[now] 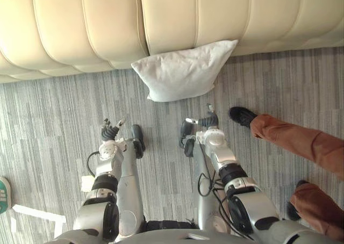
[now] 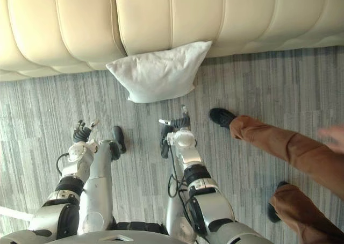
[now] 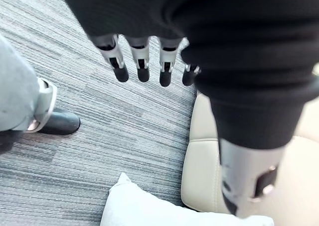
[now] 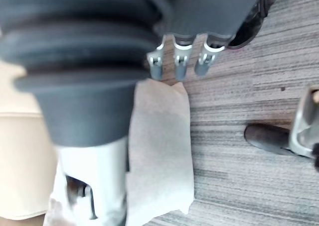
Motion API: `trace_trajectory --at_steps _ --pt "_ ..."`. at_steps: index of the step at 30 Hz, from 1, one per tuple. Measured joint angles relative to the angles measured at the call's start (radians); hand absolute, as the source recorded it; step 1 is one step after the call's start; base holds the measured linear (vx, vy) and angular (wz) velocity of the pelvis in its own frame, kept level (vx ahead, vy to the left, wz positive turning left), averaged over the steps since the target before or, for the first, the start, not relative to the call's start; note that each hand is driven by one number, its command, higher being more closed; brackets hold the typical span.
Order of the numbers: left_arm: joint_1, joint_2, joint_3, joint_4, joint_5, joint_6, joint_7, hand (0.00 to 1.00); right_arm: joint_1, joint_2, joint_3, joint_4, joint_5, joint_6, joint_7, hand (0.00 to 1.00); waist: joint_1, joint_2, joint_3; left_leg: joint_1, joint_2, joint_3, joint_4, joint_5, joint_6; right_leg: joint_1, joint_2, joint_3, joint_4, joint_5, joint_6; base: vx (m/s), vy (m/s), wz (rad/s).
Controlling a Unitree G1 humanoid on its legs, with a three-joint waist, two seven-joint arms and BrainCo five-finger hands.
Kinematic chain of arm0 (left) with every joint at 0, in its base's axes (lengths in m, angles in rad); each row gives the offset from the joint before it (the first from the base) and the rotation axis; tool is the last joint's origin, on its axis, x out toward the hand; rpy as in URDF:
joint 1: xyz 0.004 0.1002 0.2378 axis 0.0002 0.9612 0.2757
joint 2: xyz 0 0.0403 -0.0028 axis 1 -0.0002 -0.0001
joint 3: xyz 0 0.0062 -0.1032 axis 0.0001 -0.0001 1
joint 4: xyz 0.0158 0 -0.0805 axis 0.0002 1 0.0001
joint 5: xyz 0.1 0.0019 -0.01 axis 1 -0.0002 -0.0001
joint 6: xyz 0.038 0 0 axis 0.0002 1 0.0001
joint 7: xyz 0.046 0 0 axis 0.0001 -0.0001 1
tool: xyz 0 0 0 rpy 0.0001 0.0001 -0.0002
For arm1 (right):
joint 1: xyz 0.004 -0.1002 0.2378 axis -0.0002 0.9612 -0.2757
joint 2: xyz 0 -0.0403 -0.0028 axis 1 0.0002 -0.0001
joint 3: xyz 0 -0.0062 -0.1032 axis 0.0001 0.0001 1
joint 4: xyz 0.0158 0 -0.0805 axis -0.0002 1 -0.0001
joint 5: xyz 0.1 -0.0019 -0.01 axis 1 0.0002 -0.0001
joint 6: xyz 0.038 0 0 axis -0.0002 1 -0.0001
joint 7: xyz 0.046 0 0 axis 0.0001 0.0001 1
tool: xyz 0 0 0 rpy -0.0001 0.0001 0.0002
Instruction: Pick up cushions and gather them together orderly.
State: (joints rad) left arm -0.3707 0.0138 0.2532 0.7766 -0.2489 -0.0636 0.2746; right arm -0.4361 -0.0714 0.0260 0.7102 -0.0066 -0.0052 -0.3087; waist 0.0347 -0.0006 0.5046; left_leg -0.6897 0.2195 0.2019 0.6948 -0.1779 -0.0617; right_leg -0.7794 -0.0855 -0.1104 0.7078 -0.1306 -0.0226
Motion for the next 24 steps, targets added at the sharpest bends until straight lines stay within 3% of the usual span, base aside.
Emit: trace_trajectory --at_steps 4,11,15,18,24 --pt "0.082 -0.009 0.014 0.054 0.054 0.008 -0.023 0.00 0.105 0.018 0.013 -0.026 -0.013 0.000 0.015 0.00 0.002 -0.001 -0.021 0.157 0.005 0.044 -0.052 -0.015 -0.004 0.136 0.021 0.028 -0.062 0.007 0.007 0.05 0.033 -0.30" --pt "0.377 -0.046 0.191 0.179 0.141 0.045 -0.070 0.00 0.391 0.049 0.059 0.056 -0.119 0.001 0.116 0.00 -0.005 0.007 -0.277 0.432 0.011 0.129 -0.239 -0.025 -0.018 0.387 0.062 0.062 -0.276 0.033 0.029 0.15 0.055 -0.27" --pt "0.431 -0.053 0.244 0.218 0.176 0.045 -0.087 0.00 0.466 0.055 0.046 0.094 -0.143 0.002 0.150 0.00 -0.006 0.015 -0.368 0.533 -0.006 0.162 -0.340 -0.004 -0.018 0.481 0.064 0.083 -0.390 0.070 0.043 0.14 0.058 -0.18" --pt "0.432 -0.056 0.258 0.251 0.196 0.048 -0.105 0.00 0.472 0.054 0.038 0.145 -0.159 0.002 0.166 0.00 -0.003 0.009 -0.407 0.604 -0.030 0.185 -0.425 0.026 -0.021 0.546 0.062 0.099 -0.474 0.112 0.053 0.14 0.082 -0.14" --pt "0.432 -0.049 0.274 0.282 0.216 0.057 -0.125 0.00 0.448 0.044 0.000 0.236 -0.195 0.002 0.178 0.00 -0.006 -0.002 -0.425 0.679 -0.076 0.191 -0.527 0.059 -0.011 0.643 0.055 0.108 -0.614 0.177 0.069 0.08 0.061 0.00"
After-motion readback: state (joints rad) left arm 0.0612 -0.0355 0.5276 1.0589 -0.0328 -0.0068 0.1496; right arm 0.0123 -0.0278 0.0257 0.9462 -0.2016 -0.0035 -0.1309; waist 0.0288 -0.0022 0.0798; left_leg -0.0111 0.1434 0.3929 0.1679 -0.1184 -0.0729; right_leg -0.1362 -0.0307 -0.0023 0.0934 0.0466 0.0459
